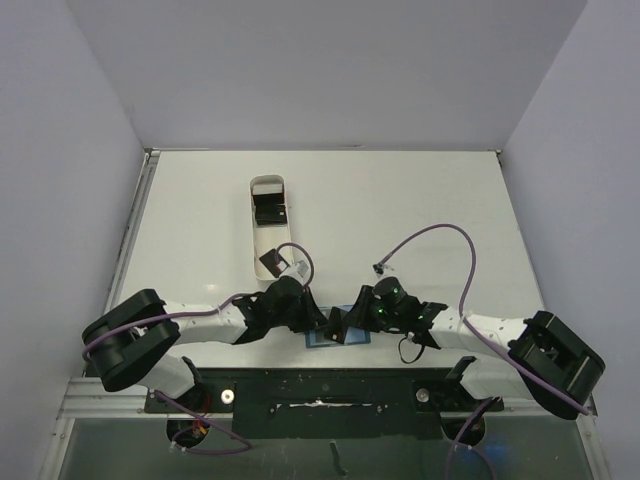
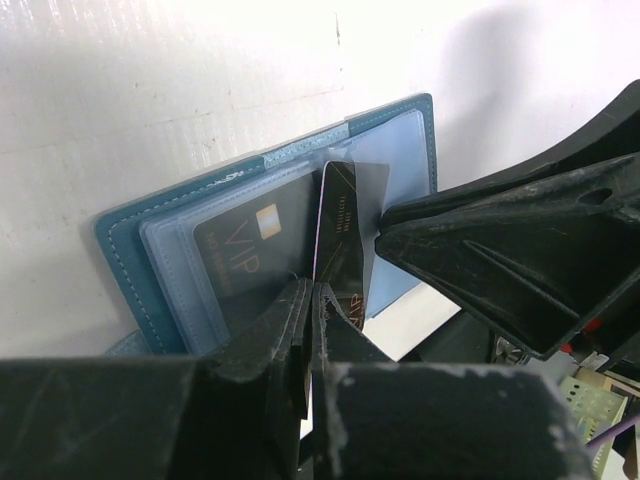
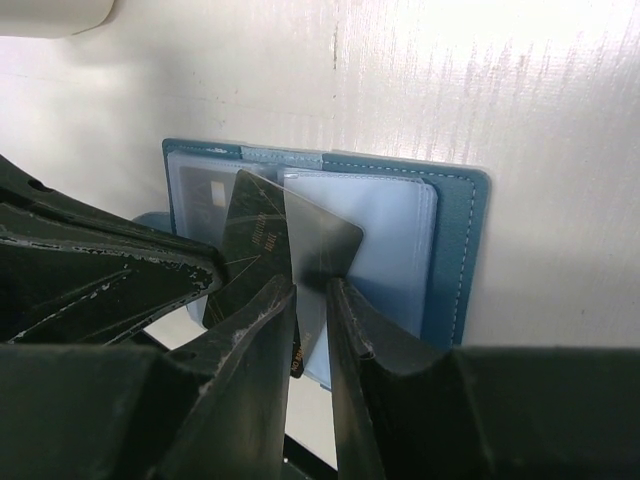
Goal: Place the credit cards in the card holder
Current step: Insert the credit card into the card holder.
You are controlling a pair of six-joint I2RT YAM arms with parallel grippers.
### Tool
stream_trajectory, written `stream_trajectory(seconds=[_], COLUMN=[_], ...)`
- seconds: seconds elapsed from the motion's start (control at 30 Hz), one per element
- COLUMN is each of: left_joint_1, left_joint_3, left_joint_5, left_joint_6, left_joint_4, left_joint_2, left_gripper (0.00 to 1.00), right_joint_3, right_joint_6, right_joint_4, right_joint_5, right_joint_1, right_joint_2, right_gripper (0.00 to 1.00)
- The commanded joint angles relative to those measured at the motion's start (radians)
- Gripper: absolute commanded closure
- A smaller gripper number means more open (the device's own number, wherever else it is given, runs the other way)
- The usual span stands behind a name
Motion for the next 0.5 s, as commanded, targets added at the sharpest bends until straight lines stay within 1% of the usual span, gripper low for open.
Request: stream_trajectory(seconds=[0.0,0.17,0.27,0.47], left_joint_1=[0.003,0.003,0.002,0.002], left_joint_3=[-0.005,-0.016,-0.019,-0.017], left_joint_5=[0.003,-0.050,-0.066,-0.081], left_joint_6=[-0.019,-0.035,-0.044,-0.063], left_joint_4=[0.053,0.038,0.045,0.062], left_joint_2=[-0.006,-0.014,-0.014,0.000], left_gripper=[1.00,1.00,1.00,1.00], right_joint_3=[0.007,0.056,0.067,0.036], right_joint_6=[-0.005,-0.054,-0.083,-0.096], right_joint_4=[-0.029,-0.193,-0.277,-0.290], right_joint_5=[0.009,0.072,0.132,0.119], right_joint_1=[0.006,0.004,-0.004,-0.040], right_joint_2=[-0.052,-0.155,-0.214,-0.218], right_gripper=[0.78,0.69,0.68,0.69])
